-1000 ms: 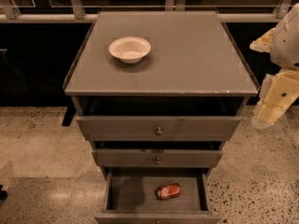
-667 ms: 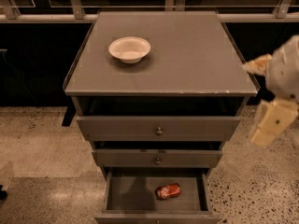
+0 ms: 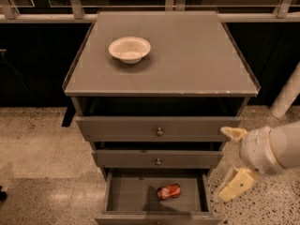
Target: Pick coke can from bottom drawer and place on counter
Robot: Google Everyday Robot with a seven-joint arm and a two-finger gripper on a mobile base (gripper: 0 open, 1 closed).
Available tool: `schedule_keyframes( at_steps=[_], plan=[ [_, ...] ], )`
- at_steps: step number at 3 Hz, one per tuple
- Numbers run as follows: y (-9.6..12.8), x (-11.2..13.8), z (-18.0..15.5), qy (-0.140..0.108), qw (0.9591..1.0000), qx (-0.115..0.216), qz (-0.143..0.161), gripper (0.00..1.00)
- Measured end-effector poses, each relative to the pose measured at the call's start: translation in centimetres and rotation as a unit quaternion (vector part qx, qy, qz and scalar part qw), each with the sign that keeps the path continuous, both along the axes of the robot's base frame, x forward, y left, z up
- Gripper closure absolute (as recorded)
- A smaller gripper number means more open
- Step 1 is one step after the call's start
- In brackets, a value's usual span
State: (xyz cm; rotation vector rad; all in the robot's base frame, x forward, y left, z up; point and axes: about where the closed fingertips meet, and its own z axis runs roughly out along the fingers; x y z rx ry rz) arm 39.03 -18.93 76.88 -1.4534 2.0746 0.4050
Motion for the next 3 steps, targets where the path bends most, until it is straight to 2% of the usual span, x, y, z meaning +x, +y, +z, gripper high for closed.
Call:
schedule_keyframes(
  at_steps=[1, 2, 3],
  plan=[
    [-0.3, 0.7, -2.0, -0.007, 0.9997, 0.005, -0.023, 0.00],
    [-0.1, 0.1, -1.5, -0.020, 0.9993, 0.002, -0.030, 0.00],
    [-0.4, -1.8, -6.9, -0.017, 0.9970, 0.033, -0.068, 0.00]
  ],
)
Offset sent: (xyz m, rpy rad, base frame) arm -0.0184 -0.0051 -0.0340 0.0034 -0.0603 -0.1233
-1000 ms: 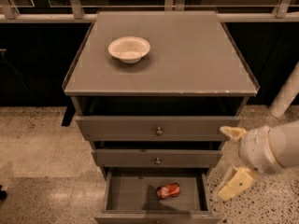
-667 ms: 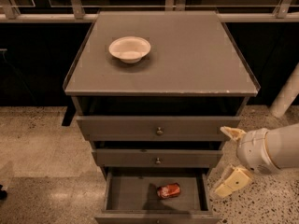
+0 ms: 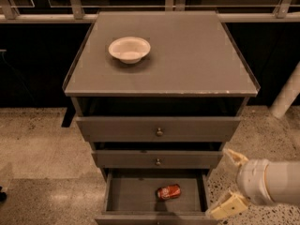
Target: Pick coke can from bottom drawer and place on counter
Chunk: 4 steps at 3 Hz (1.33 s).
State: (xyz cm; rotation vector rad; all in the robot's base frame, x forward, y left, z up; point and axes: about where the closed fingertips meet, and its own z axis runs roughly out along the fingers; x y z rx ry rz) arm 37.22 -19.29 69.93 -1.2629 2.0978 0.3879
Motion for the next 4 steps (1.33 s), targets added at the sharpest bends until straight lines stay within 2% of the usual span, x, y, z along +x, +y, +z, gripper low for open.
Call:
schedule_keyframes(
  at_steps=[1, 2, 3, 4],
  plan=[
    [-1.2, 0.0, -7.4, 0.009, 0.9987, 0.033, -0.038, 0.00],
    [-2.0, 1.1, -13.5, 0.024, 0.9955, 0.076, -0.052, 0.00],
    [-1.1, 0.5, -16.1, 0.046, 0.9925, 0.101, -0.052, 0.00],
    [-1.1, 0.5, -16.2, 0.046, 0.9925, 0.101, -0.052, 0.00]
  ],
)
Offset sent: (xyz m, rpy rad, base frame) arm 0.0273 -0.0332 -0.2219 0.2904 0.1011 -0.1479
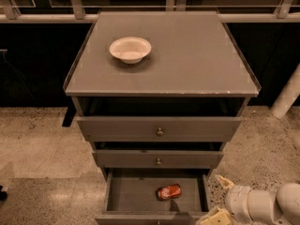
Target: Pick coke can from bottom drawer and place on counter
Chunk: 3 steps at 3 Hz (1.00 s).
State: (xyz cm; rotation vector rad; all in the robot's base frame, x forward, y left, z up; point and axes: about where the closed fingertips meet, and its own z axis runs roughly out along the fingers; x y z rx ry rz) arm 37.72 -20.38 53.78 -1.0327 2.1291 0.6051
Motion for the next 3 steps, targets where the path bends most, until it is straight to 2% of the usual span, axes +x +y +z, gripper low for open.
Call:
schedule_keyframes(
  at_steps=[1, 2, 3],
  plan=[
    [-0.5, 0.2, -1.9, -0.005, 0.9998, 0.015, -0.008, 0.00],
    [0.4, 2.8, -5.4, -0.017, 0.9988, 0.045, 0.007, 0.00],
    [2.6, 6.8, -9.6, -0.024, 0.9957, 0.085, 0.027, 0.00]
  ],
)
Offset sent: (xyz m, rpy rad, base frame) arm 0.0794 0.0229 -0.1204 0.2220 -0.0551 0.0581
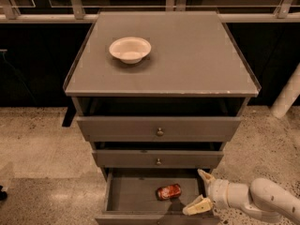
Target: Pick coke can from bottom drawer and place on counter
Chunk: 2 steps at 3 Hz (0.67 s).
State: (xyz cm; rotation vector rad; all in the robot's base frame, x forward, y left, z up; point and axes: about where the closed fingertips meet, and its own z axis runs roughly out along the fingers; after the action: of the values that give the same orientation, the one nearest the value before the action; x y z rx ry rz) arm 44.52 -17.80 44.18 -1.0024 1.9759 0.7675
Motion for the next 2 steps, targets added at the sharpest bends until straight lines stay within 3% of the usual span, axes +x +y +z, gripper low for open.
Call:
schedule_keyframes(
  at_steps=[2],
  plan=[
    [0.0, -0.3, -1.0, 0.005, 0.9999, 0.007, -0.006, 0.00]
  ],
)
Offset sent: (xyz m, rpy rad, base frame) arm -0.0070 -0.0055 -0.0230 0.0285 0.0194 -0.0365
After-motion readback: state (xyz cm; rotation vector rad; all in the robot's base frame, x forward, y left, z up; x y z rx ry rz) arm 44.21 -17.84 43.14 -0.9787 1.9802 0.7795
